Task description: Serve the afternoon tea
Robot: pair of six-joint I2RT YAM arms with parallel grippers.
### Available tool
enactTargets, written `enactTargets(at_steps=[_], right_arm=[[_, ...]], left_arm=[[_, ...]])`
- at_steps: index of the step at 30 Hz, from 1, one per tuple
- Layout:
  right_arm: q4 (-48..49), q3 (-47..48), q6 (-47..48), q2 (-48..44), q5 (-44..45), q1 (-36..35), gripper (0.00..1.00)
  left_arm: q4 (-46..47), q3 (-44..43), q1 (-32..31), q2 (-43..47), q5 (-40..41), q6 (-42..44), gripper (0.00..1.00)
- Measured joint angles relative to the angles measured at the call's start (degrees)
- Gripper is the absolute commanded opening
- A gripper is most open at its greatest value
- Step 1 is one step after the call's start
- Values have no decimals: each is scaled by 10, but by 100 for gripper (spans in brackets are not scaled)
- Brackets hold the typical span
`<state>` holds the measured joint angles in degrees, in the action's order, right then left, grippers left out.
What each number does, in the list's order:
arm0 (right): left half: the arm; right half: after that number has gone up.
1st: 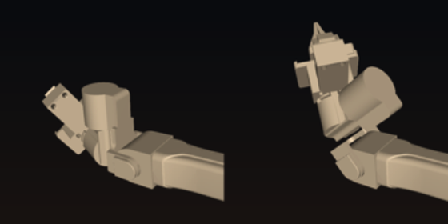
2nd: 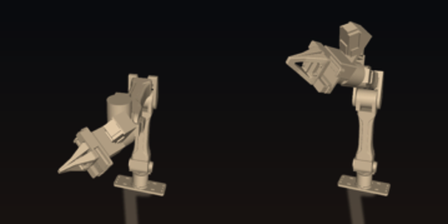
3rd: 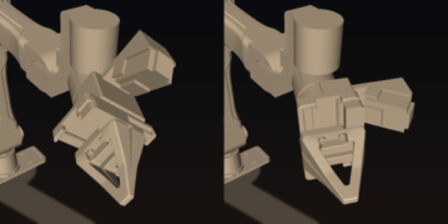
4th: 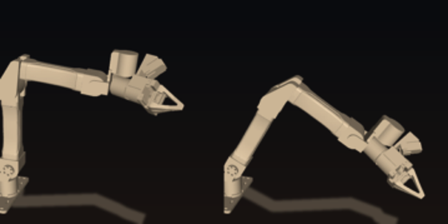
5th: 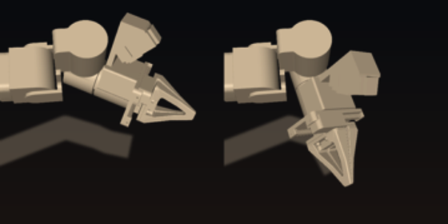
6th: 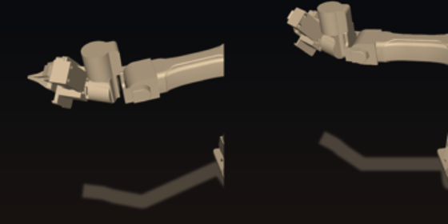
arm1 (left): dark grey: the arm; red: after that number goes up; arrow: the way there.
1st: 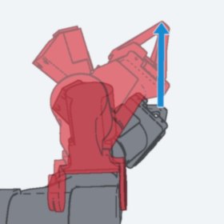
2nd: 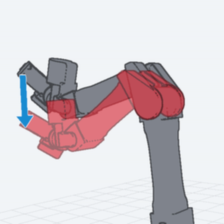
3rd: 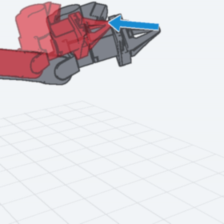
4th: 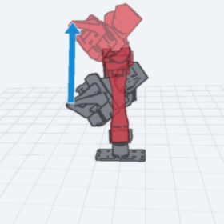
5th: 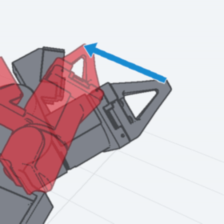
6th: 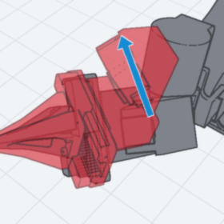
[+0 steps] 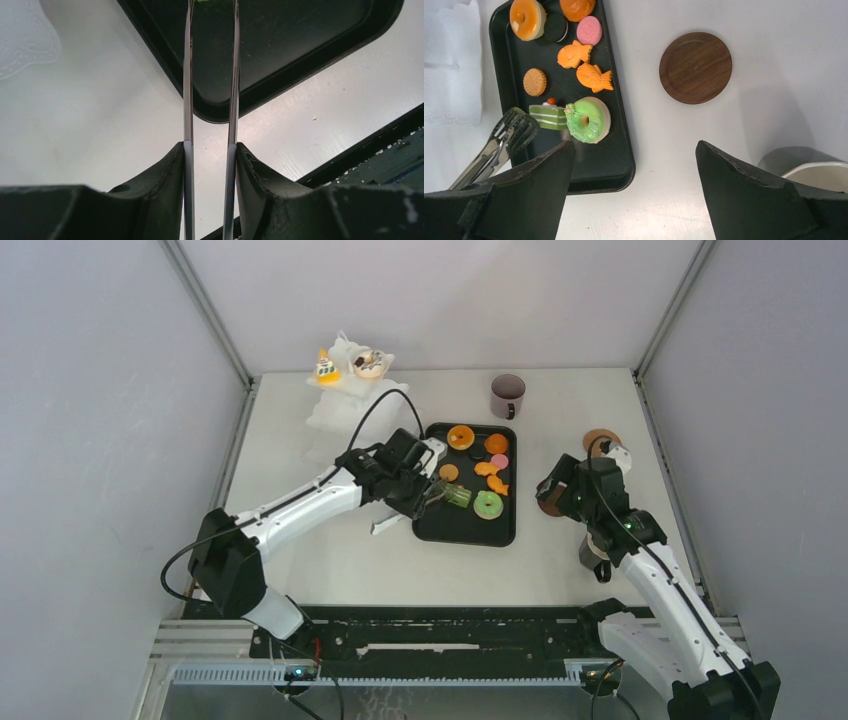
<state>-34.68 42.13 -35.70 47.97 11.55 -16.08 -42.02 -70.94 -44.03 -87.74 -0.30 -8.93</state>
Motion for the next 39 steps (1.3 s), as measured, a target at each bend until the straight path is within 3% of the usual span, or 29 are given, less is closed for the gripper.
enactTargets(at_steps=[19,39], right_arm=[[1,0,3,12,-4,2,98],[1,0,2,19,-12,2,98]], left_arm=[[7,15,14,-5,-2,9,44],[-53,12,9,-26,-123,29,46]])
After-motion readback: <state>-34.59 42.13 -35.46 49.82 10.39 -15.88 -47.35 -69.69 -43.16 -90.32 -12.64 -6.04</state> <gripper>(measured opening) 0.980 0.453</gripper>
